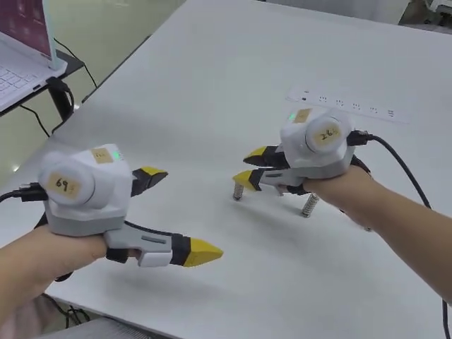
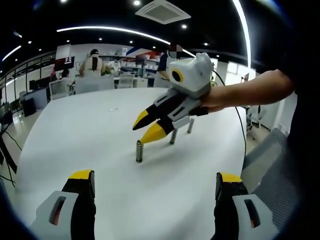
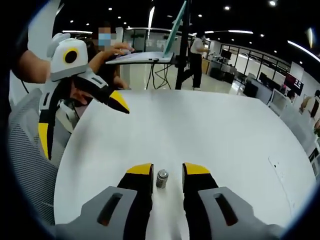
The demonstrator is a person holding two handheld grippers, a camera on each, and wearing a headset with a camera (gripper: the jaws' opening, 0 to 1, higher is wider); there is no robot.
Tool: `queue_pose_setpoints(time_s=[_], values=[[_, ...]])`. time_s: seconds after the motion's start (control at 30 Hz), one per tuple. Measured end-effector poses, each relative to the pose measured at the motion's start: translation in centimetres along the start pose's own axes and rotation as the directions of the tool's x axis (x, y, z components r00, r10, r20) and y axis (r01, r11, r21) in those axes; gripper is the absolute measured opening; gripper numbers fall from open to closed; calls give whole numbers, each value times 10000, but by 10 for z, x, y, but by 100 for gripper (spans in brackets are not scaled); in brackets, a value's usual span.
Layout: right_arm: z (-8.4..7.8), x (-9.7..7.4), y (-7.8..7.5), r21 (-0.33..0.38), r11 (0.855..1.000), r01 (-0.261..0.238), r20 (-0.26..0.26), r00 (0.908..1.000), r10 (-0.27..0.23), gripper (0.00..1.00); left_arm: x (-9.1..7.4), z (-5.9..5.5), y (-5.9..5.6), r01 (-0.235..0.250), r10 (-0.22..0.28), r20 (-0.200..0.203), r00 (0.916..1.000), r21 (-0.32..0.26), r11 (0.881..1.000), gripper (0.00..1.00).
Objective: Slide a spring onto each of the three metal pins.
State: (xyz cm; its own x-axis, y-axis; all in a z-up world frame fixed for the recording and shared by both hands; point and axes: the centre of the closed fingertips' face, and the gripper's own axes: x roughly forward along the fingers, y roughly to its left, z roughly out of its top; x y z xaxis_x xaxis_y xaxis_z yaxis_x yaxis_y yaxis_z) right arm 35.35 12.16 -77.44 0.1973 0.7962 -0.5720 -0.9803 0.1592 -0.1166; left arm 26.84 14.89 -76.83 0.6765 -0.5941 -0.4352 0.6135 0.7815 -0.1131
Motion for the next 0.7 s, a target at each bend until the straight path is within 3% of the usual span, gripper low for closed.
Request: queue_pose_setpoints(time_s=[0.4,0.7], values=[[-6,-42,0,347,9985,424,521,9977,-442,28,13,16,-5,169,-172,144,9997,217,9996,98],[-10,-72,1,994,9914,846,976,9907,-943,39,21,23,-14,356,-364,215,9991,347,9988,98]])
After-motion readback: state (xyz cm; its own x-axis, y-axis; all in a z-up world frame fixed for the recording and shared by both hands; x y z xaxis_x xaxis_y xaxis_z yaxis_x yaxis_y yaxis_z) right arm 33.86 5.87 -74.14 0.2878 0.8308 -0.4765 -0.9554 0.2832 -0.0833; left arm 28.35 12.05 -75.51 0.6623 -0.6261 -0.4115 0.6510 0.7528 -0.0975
